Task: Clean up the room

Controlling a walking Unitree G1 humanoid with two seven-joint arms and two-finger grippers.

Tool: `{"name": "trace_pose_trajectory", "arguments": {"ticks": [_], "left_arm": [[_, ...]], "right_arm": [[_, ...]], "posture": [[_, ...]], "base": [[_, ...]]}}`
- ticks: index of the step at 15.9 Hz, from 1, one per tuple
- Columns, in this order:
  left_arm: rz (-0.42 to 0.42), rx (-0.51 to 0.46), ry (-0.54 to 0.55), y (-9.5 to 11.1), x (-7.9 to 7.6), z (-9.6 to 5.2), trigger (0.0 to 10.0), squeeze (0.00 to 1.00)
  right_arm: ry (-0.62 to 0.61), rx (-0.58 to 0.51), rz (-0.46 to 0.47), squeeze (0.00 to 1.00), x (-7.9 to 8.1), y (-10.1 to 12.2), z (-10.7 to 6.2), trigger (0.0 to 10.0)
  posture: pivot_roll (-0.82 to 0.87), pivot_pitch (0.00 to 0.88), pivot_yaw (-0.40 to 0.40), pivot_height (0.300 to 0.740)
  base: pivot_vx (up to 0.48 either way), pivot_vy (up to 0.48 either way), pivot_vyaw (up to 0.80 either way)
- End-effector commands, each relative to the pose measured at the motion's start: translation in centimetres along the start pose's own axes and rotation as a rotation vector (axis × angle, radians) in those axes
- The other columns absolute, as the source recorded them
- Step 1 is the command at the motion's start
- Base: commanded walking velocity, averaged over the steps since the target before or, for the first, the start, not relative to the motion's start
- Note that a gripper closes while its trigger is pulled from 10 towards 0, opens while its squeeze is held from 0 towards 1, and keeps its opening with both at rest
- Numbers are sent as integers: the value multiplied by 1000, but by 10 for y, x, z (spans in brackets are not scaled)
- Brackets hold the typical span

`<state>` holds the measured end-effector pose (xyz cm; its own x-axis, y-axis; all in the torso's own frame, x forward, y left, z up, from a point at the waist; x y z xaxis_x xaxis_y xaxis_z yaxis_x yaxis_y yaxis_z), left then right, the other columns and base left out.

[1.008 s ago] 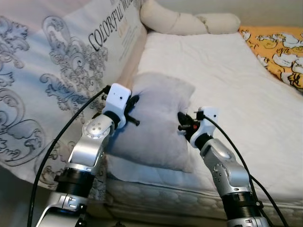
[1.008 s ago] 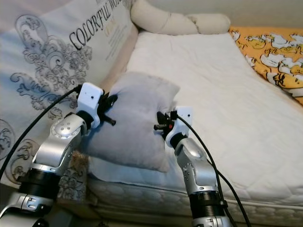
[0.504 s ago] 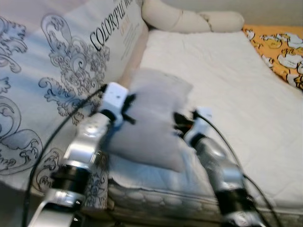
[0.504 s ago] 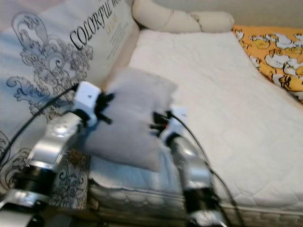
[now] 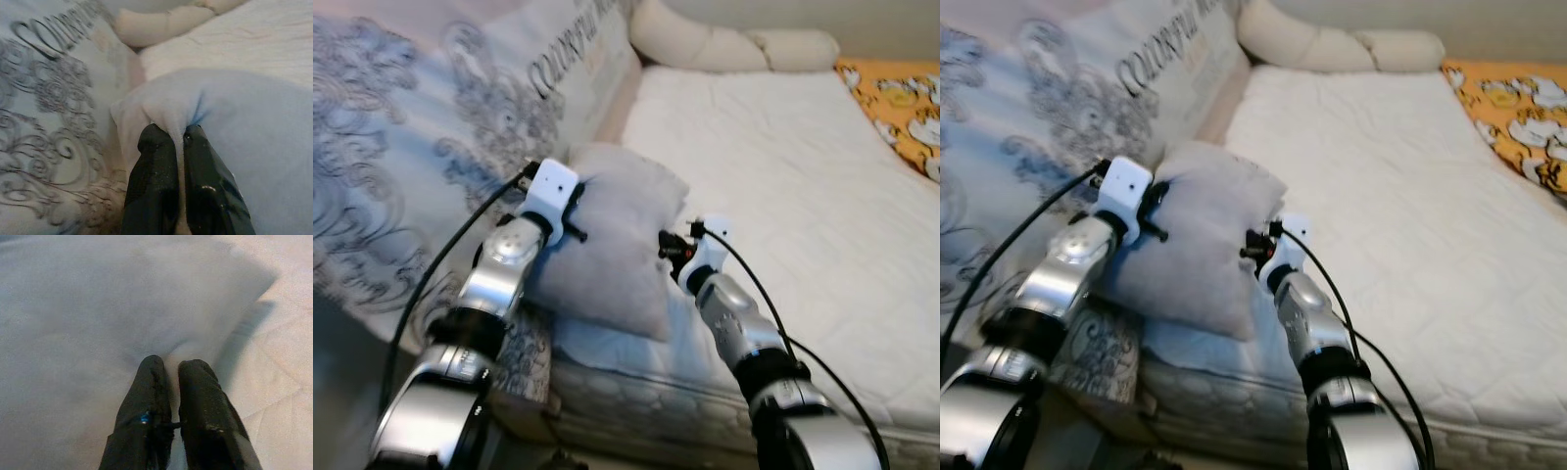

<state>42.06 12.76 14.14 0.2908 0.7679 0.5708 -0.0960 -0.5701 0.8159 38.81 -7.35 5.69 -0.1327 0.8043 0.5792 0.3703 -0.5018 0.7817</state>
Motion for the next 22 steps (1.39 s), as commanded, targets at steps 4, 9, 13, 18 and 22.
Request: {"name": "trace_pose_trajectory", "arguments": {"ticks": [4,9,13,18,22], "left_arm": [[67,-46,107,15,3,12,10000,0],[155,-69,163,18,-20,15,10000,0],[294,-251,168,55,-25,17,10000,0],[469,-283,255,75,-11,24,10000,0],[466,-91,268,35,-6,24,10000,0]], "right_arm": [[-45,-27,1,1000,-16,0,-2,10000],[87,-98,-77,1000,-27,4,-25,10000],[140,-183,-118,1000,-31,19,-46,10000],[198,-185,-153,1000,-18,16,-52,10000],[294,-162,-174,1000,-2,16,-59,10000]], "posture": [[-101,0,42,740],[-138,0,54,740],[-168,3,69,740],[-178,11,76,740],[-192,24,80,740]], "base": [[0,0,0],[0,0,0],[0,0,0],[0,0,0],[0,0,0]]}}
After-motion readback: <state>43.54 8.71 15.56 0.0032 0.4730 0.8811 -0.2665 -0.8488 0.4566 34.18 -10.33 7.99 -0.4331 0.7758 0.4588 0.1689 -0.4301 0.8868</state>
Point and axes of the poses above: a point about 5 cm out from each wrist's last joint towards the gripper, its own z axis pointing out of the wrist towards the gripper, its own y axis along the axis of the wrist's last joint, x = y × z, the point moved 5 cm from there along z, pointing out of the wrist towards the gripper, and after that the axes turned 13 degrees about z, right-handed, at the moved point
